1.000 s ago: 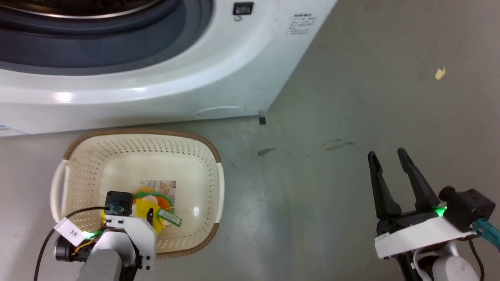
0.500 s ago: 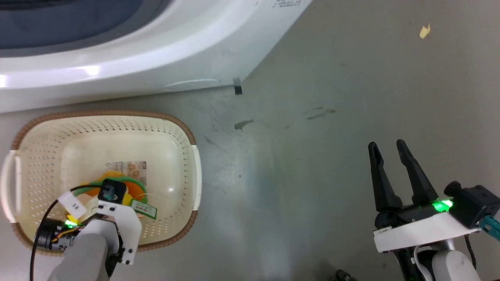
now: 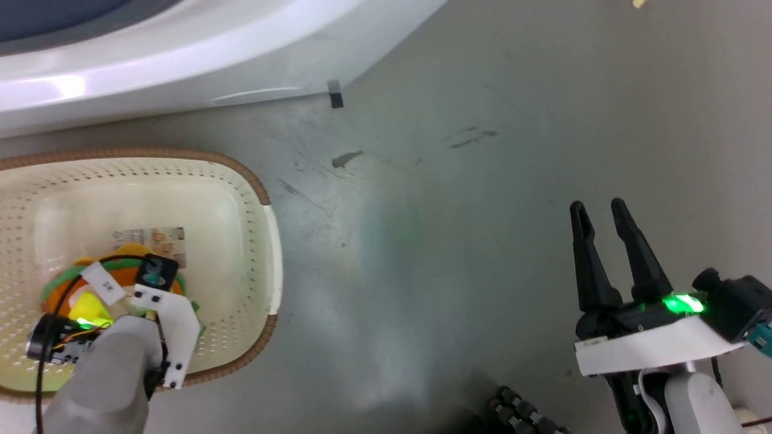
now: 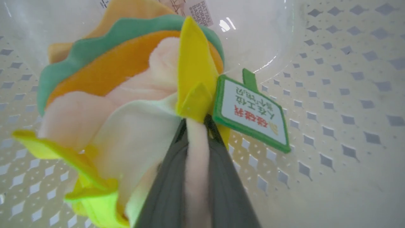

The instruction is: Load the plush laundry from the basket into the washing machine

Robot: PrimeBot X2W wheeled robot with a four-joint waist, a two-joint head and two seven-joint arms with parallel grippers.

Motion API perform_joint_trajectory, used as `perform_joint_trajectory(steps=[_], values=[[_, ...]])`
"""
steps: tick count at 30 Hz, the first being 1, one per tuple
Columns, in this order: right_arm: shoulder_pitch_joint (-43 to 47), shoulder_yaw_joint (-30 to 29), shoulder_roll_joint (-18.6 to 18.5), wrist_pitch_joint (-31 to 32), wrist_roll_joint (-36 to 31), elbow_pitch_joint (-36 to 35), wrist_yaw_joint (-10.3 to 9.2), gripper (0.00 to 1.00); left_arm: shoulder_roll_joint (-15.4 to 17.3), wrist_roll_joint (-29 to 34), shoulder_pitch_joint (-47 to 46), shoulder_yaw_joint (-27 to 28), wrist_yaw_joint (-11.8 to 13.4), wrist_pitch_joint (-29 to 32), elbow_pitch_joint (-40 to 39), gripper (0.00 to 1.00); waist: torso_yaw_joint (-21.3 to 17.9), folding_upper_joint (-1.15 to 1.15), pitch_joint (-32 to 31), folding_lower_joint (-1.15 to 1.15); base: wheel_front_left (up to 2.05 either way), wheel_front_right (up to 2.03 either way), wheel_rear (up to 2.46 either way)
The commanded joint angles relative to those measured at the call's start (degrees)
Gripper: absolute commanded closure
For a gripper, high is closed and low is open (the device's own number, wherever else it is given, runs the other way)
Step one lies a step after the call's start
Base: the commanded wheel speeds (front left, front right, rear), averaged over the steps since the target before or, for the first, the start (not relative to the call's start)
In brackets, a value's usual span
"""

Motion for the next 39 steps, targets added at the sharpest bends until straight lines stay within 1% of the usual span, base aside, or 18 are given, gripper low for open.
perform_joint_trajectory(steps=[1, 7, 14, 17, 20, 21, 22, 23, 24, 26, 27, 28, 30, 31, 35, 36, 37, 39], values=[[-1.4, 0.4, 0.0, -0.6, 0.9, 0.0, -0.03, 0.00, 1.3, -0.4, -0.8, -0.5, 0.6, 0.2, 2.1, 1.00, -0.9, 0.00, 0.8, 0.00, 0.00, 0.00, 0.00], [-3.4, 1.4, 0.0, -1.3, 2.4, 0.5, -0.04, 0.00, 3.0, -2.4, -1.5, -0.7, 1.2, -1.8, 5.1, 1.00, -3.1, 0.00, 1.1, 0.00, 0.00, 0.00, 0.00], [-3.5, 0.0, 0.0, -2.0, 1.0, 1.3, -0.04, 0.00, 1.0, -4.2, -2.6, -1.7, 0.6, -5.7, 7.0, 1.00, -1.6, 0.00, -2.4, 0.00, 0.00, 0.00, 0.00], [-2.6, -1.7, 0.0, -2.5, -0.9, 1.7, -0.04, 0.00, -1.2, -5.2, -3.1, -2.7, 0.5, -9.1, 8.7, 1.00, 0.5, 0.00, -6.6, 0.00, 0.00, 0.00, 0.00], [-2.0, -2.5, 0.0, -2.7, -2.0, 1.8, -0.04, 0.00, -2.5, -6.2, -2.9, -2.8, 0.5, -11.2, 9.7, 1.00, 1.7, 0.00, -9.1, 0.00, 0.00, 0.00, 0.00], [-0.9, -3.3, 0.0, -2.7, -3.5, 1.8, -0.04, 0.00, -4.1, -6.9, -1.9, -2.6, 0.4, -13.9, 9.5, 1.00, 3.4, 0.00, -12.3, 0.00, 0.00, 0.00, 0.00], [-0.9, -3.3, 0.0, -2.7, -3.5, 1.8, -0.04, 0.00, -4.1, -6.9, -1.9, -2.6, 0.4, -13.9, 9.5, 1.00, 3.4, 0.00, -12.3, 0.00, 0.00, 0.00, 0.00], [0.4, -4.0, 0.0, -2.7, -5.1, 1.9, -0.04, 0.00, -5.7, -8.1, -0.7, -2.0, 0.1, -17.0, 9.2, 1.00, 5.1, 0.00, -15.6, 0.00, 0.00, 0.00, 0.00], [0.4, -4.0, 0.0, -2.7, -5.1, 1.9, -0.04, 0.00, -5.7, -8.1, -0.7, -2.0, 0.1, -17.0, 9.2, 1.00, 5.1, 0.00, -15.6, 0.00, 0.00, 0.00, 0.00], [2.2, -4.7, 0.0, -2.7, -7.1, 1.9, -0.04, 0.00, -7.6, -9.3, 1.3, -1.5, -0.6, -21.7, 8.5, 1.00, 7.4, 0.00, -20.2, 0.00, 0.00, 0.00, 0.00], [2.2, -4.7, 0.0, -2.7, -7.1, 1.9, -0.04, 0.00, -7.6, -9.3, 1.3, -1.5, -0.6, -21.7, 8.5, 1.00, 7.4, 0.00, -20.2, 0.00, 0.00, 0.00, 0.00], [3.5, -5.2, 0.0, -2.7, -8.3, 1.8, -0.04, 0.00, -8.9, -10.2, 2.8, -1.2, -1.2, -24.5, 7.8, 1.00, 8.9, 0.00, -23.0, 0.00, 0.00, 0.00, 0.00], [4.1, -5.3, 0.0, -2.7, -8.8, 1.8, -0.04, 0.00, -9.4, -10.5, 3.7, -1.0, -1.4, -26.0, 7.5, 1.00, 9.6, 0.00, -24.4, 0.00, 0.00, 0.00, 0.00], [5.2, -5.5, 0.0, -2.7, -9.7, 1.8, -0.04, 0.00, -10.3, -11.3, 5.5, -0.7, -1.6, -28.7, 6.8, 1.00, 10.7, 0.00, -26.8, 0.00, 0.00, 0.00, 0.00], [6.9, -5.8, 0.0, -2.7, -10.5, 1.7, -0.04, 0.00, -11.4, -12.3, 7.9, 0.0, -1.5, -31.6, 4.4, 1.00, 12.2, 0.00, -29.6, 0.00, 0.00, 0.00, 0.00], [8.0, -6.1, 0.0, -2.7, -10.9, 1.7, -0.04, 0.00, -12.2, -12.9, 9.6, 0.6, -1.3, -32.6, 1.8, 1.00, 13.2, 0.00, -31.2, 0.00, 0.00, 0.00, 0.00], [8.0, -6.1, 0.0, -2.7, -10.9, 1.7, -0.04, 0.00, -12.2, -12.9, 9.6, 0.6, -1.3, -32.6, 1.8, 1.00, 13.2, 0.00, -31.2, 0.00, 0.00, 0.00, 0.00], [9.0, -6.2, 0.0, -2.7, -11.2, 1.6, -0.04, 0.00, -12.8, -13.1, 11.3, 0.9, -0.9, -33.0, -1.6, 1.00, 14.0, 0.00, -32.3, 0.00, 0.00, 0.00, 0.00]])
